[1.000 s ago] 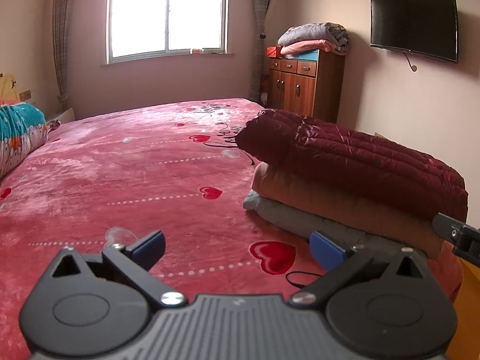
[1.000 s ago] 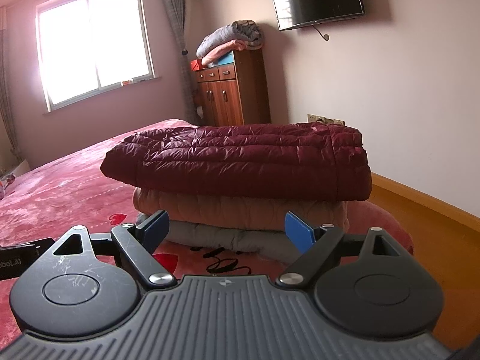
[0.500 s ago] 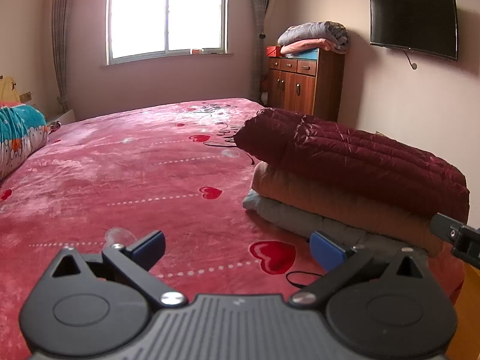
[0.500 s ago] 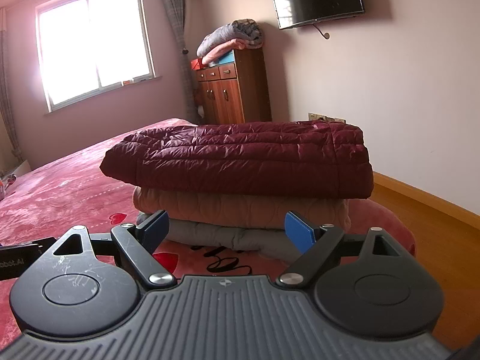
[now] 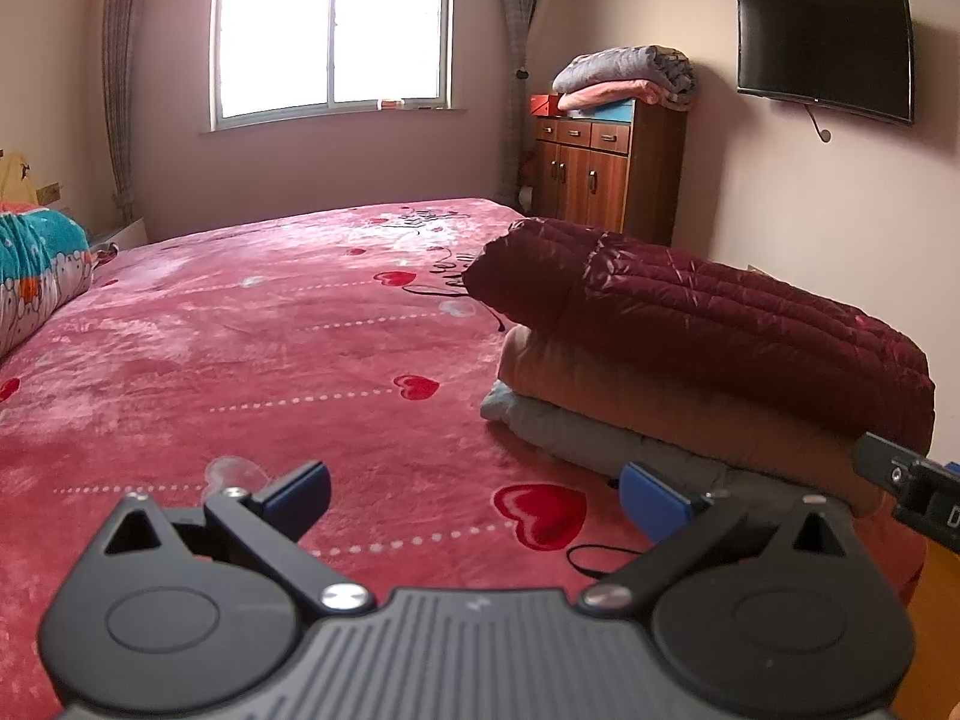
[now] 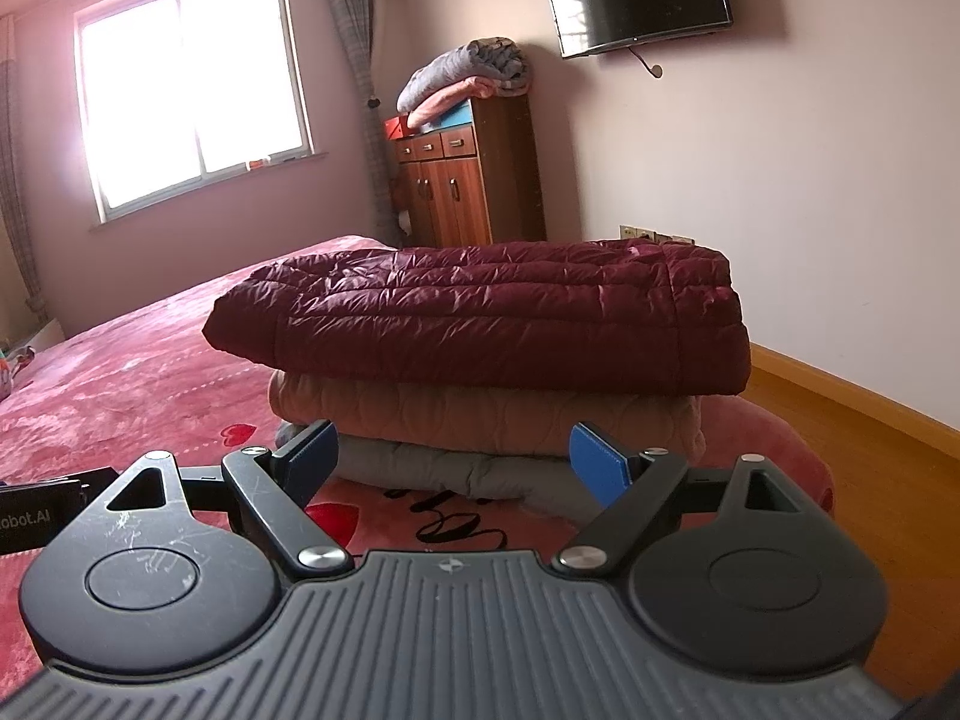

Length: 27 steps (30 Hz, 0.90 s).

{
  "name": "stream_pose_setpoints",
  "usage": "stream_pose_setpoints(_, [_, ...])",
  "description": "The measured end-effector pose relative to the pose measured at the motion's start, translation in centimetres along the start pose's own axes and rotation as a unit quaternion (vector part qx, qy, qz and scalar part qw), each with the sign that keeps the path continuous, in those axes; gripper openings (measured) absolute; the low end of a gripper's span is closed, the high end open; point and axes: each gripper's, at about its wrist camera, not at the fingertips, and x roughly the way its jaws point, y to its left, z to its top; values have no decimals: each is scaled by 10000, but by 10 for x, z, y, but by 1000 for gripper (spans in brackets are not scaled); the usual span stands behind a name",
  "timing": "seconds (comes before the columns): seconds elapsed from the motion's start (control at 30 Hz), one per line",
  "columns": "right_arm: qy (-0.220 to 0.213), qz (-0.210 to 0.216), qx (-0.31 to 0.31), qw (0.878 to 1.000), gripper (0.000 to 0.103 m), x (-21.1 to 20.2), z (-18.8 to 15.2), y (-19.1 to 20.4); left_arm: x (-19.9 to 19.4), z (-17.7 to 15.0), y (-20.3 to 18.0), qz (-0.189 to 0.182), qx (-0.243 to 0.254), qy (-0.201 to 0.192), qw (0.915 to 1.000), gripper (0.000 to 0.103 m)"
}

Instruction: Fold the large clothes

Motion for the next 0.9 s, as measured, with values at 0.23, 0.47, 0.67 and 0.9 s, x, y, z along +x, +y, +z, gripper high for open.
stream_pose_setpoints(0.23, [1, 9, 10, 10000, 103, 1, 0, -1, 2, -1, -2, -17, 6, 24, 10000, 102])
stream_pose_setpoints(0.47, [10, 14, -5, 10000, 103, 3, 0, -1, 4, -3, -2, -77, -47, 39, 10000, 102])
stream_pose_setpoints(0.67, [25, 28, -34, 10000, 103, 7, -1, 0, 8, -4, -1, -55, -50, 70, 9999, 102])
stream_pose_setpoints(0.9, [62, 39, -52, 10000, 103, 11, -2, 0, 10, -6, -1, -88, -58, 86, 9999, 102])
